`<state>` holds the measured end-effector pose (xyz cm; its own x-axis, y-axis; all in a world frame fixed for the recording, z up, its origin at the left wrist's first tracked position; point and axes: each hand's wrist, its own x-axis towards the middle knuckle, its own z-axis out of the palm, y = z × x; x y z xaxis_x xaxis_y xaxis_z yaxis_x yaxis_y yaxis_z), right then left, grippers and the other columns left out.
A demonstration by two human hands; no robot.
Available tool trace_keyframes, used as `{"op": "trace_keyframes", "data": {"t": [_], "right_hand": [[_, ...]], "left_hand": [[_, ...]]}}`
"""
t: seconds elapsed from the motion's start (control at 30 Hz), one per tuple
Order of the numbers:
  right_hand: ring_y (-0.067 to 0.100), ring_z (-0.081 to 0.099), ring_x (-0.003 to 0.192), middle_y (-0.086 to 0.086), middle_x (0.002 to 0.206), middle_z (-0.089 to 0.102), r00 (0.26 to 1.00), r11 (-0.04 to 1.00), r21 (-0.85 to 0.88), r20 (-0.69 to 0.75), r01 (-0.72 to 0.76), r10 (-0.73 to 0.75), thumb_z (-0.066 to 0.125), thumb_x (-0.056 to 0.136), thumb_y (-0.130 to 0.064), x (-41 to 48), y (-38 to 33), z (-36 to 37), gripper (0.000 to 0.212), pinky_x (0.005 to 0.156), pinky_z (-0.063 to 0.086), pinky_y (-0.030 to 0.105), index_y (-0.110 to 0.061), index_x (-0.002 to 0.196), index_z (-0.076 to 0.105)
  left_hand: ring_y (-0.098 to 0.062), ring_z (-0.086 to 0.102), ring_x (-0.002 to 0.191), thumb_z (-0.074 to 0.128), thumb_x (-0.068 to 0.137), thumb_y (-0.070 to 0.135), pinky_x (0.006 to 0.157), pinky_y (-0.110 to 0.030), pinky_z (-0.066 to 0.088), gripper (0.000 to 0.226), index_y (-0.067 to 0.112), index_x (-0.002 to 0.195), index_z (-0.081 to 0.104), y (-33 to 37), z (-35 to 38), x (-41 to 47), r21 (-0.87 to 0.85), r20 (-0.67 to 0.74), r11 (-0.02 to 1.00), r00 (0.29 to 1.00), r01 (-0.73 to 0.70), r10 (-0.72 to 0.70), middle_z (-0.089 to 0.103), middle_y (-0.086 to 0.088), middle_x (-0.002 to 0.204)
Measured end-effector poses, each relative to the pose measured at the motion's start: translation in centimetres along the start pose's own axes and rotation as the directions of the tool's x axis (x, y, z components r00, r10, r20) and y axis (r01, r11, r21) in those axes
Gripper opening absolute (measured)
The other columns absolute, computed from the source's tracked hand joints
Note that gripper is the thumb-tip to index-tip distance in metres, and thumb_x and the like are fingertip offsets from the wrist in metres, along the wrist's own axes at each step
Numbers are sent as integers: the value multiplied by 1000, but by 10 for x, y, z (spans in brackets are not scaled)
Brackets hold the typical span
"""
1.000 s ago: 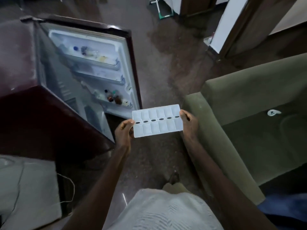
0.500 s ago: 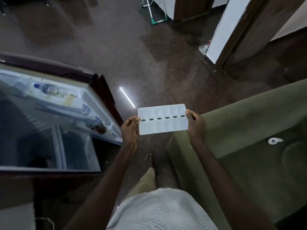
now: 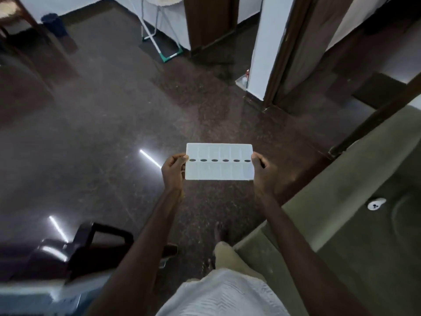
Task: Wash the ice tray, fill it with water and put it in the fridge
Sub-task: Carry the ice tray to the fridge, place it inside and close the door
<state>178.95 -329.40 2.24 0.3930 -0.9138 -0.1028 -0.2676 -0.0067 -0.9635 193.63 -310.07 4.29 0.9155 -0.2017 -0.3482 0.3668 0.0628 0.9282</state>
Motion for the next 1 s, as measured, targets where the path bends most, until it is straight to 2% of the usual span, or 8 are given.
{"op": "trace_keyframes", "data": {"t": [0.03, 0.13, 0.27, 0.33, 0.43, 0.63, 0.9, 1.0], "right_hand": [[16, 72, 100, 1, 110, 78, 1000, 1000, 24, -21, -7, 8, 64, 101, -23, 14, -3, 7, 27, 81, 55, 16, -8, 120, 77], [19, 73, 101, 4, 109, 78, 997, 995, 93, -66, -27, 33, 64, 102, -23, 60, -4, 22, 27, 87, 59, 34, -7, 120, 76], [-10, 69, 83, -16, 93, 73, 988, 994, 99, -139, -55, 69, 63, 102, -23, 100, -7, 30, 25, 72, 55, 12, -10, 119, 77], [-6, 70, 86, -13, 97, 75, 982, 995, 76, -175, -63, 75, 63, 102, -27, 111, -11, 31, 27, 75, 56, 16, -12, 120, 76], [5, 72, 96, -2, 110, 78, 975, 993, 85, -200, -77, 93, 63, 102, -27, 129, -18, 31, 29, 83, 60, 28, -11, 122, 75], [-17, 66, 88, -6, 106, 77, 947, 994, 67, -306, -81, 98, 66, 100, -25, 146, -23, 37, 27, 72, 51, 4, -10, 121, 76], [-4, 68, 95, -3, 112, 77, 912, 992, 72, -391, -100, 120, 66, 100, -28, 164, -34, 70, 31, 72, 54, 7, -11, 124, 75], [4, 71, 96, -1, 113, 77, 903, 990, 84, -408, -110, 135, 66, 100, -27, 169, -39, 88, 31, 77, 59, 16, -10, 125, 75]], "left_hand": [[-11, 61, 59, 68, 93, 8, 52, -22, 47, 8, 12, 86, 70, 5, 12, 18, 5, 18, 1000, 1000, 4, -5, 70, 0, 72], [-9, 62, 58, 68, 93, 11, 52, -22, 49, 8, 13, 86, 71, 13, 46, 68, 34, 82, 999, 996, 13, -16, 70, 2, 72], [-14, 64, 65, 68, 93, 12, 59, -26, 50, 8, 6, 96, 73, 18, 82, 111, 90, 132, 995, 990, 45, -57, 71, -5, 80], [-17, 66, 70, 69, 94, 13, 61, -28, 53, 15, 1, 103, 72, 22, 101, 128, 102, 167, 994, 984, 48, -65, 72, -8, 85], [-15, 69, 70, 68, 95, 13, 59, -26, 55, 6, 9, 96, 73, 30, 122, 150, 134, 224, 990, 972, 38, -68, 75, -4, 83], [-21, 66, 77, 68, 95, 11, 65, -30, 52, 7, 8, 100, 72, 39, 149, 178, 153, 303, 986, 947, 60, -105, 72, -12, 92], [-23, 69, 80, 67, 97, 13, 65, -31, 54, 8, 9, 102, 72, 55, 158, 229, 196, 401, 979, 908, 48, -125, 74, -13, 95], [-26, 68, 83, 67, 97, 13, 67, -32, 53, 10, 7, 104, 71, 62, 153, 249, 204, 438, 978, 891, 34, -122, 72, -16, 99]]}}
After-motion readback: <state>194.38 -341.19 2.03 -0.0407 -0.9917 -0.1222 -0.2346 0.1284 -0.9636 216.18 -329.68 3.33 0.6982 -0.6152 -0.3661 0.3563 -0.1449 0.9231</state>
